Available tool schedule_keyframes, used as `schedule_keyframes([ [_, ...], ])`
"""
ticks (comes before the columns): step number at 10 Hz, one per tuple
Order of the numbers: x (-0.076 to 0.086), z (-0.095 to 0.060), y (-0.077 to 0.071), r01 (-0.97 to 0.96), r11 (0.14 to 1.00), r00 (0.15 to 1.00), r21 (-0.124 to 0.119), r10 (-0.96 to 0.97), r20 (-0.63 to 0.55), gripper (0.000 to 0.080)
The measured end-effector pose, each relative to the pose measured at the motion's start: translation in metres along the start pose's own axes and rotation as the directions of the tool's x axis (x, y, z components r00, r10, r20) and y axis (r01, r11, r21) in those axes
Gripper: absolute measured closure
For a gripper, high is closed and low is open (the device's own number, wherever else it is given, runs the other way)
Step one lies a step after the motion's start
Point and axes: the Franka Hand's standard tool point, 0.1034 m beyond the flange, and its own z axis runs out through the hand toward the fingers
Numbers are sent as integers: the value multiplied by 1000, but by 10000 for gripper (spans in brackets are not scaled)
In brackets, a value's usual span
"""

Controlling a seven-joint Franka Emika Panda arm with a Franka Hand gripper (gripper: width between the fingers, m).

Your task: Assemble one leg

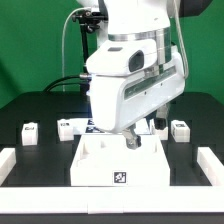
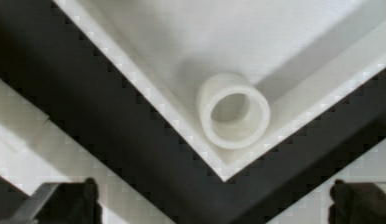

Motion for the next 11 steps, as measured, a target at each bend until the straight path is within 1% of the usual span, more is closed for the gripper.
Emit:
schedule_keyframes([
  [11, -1, 0, 1, -1, 1000, 1000, -1, 1, 1, 150],
])
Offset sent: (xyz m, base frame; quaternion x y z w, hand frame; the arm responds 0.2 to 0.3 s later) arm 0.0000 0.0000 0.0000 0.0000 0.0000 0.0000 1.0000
